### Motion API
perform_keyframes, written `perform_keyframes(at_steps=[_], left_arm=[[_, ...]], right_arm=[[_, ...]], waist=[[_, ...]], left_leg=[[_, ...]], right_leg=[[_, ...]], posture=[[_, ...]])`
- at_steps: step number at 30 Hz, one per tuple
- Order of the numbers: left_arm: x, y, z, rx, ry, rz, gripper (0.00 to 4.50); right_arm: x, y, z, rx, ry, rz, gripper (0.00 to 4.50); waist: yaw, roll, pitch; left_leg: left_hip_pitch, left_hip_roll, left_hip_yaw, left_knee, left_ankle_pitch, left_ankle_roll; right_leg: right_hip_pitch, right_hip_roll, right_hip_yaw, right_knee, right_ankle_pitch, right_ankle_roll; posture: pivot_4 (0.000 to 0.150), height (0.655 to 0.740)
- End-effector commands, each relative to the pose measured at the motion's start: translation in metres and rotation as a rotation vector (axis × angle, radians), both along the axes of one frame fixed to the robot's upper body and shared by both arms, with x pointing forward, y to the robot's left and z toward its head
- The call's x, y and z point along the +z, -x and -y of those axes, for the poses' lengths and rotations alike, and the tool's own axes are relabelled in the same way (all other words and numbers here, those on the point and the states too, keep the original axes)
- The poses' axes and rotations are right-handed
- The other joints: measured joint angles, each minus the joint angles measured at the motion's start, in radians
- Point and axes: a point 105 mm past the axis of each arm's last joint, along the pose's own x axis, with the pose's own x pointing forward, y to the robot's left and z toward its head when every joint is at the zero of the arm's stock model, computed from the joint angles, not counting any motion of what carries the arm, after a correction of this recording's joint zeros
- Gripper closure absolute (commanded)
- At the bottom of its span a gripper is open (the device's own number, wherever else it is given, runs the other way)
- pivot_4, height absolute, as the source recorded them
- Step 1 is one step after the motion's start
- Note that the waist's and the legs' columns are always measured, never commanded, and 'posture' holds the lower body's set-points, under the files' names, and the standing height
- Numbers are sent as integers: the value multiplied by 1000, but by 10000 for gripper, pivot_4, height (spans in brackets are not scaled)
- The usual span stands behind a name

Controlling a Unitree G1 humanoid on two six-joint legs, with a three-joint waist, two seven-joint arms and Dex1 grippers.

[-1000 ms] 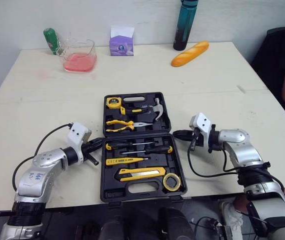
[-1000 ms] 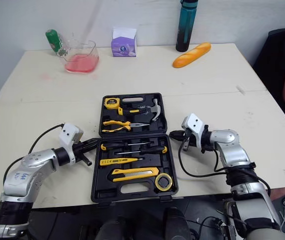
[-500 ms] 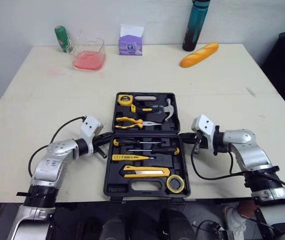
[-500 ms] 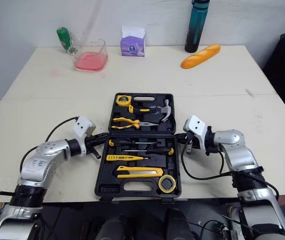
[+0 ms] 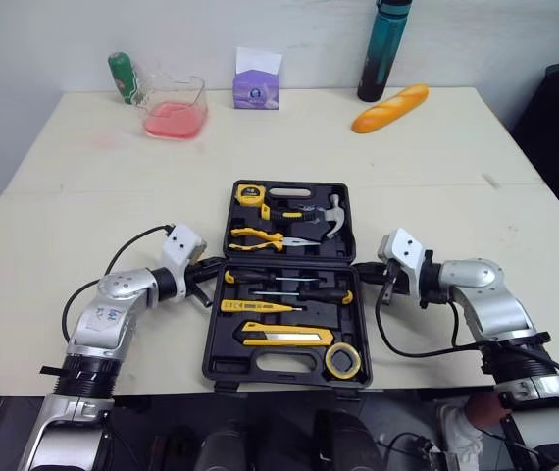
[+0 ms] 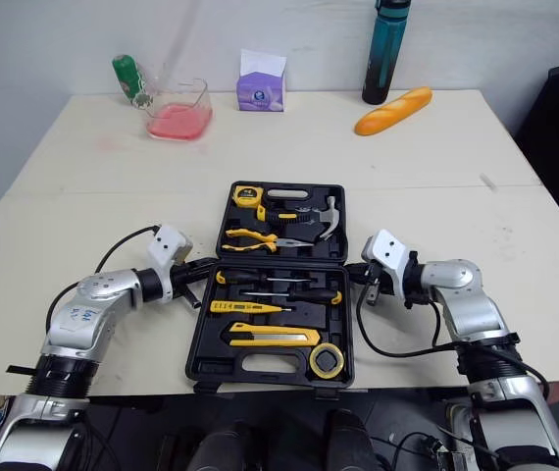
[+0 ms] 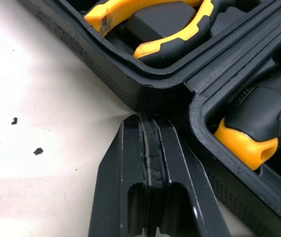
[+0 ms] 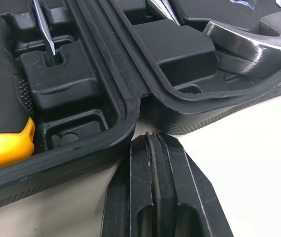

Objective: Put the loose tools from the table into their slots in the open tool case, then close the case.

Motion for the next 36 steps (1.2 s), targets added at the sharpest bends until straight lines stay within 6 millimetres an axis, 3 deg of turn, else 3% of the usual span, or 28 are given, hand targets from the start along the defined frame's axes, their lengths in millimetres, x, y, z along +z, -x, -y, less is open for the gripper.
perform_keyframes(at_steps=[1,3,4,9,11,14,16,21,28,36], left_arm=[[11,9,-32,56,-37,15,38422],[21,17,-48,61,-50,34,31717],[31,21,-54,53,-38,63,26079],[78,22,-58,25,27,175,2375],[98,18,-56,48,65,151,0],[94,20,-49,79,41,-77,0],[95,23,-41,50,38,-140,0],[97,1,-21,141,57,-331,0],[92,-30,-14,233,36,-353,0],[88,-45,-10,264,49,-362,0]], right_arm=[[2,-1,22,-65,22,-39,45000],[10,-1,32,-90,19,-44,38345],[16,-2,38,-105,28,-23,34552],[46,-5,50,-202,-60,-118,9190],[55,-8,58,-304,-11,-229,1119],[67,-3,52,-304,2,-323,1119],[74,-3,46,-315,-46,-369,1119],[94,-3,24,-403,-72,-587,1119],[108,-15,-7,-430,-70,-628,1119],[102,-29,-19,-490,-50,-619,1119]], waist=[[-6,0,0],[-12,0,0],[-16,0,0],[-14,0,2],[-18,0,3],[-20,-1,4],[-24,0,4],[-21,-2,9],[-21,-2,9],[-22,-2,9]], left_leg=[[0,1,0,0,0,0],[0,1,0,-2,-1,-1],[-1,1,0,-2,-1,-1],[-4,0,-2,-2,-1,0],[-8,1,-3,0,-1,0],[-17,0,-1,2,1,0],[-15,0,0,-1,1,-1],[-18,-1,3,1,2,1],[-18,-2,3,0,3,0],[-24,-8,3,0,3,0]], right_leg=[[0,0,0,1,0,0],[0,0,0,0,0,0],[-1,0,0,0,0,-1],[-1,-3,-3,-3,0,0],[-4,-4,-3,-2,0,0],[-15,-3,0,3,1,0],[-15,1,-1,2,1,-1],[-17,3,-2,3,1,1],[-17,3,-2,2,2,1],[-23,2,-2,3,2,1]], posture=[[1500,7400],[1500,7400],[1500,7400],[1500,7400],[1500,7400],[1500,7400],[1500,7400],[1500,7400],[1500,7400],[1500,7400]])
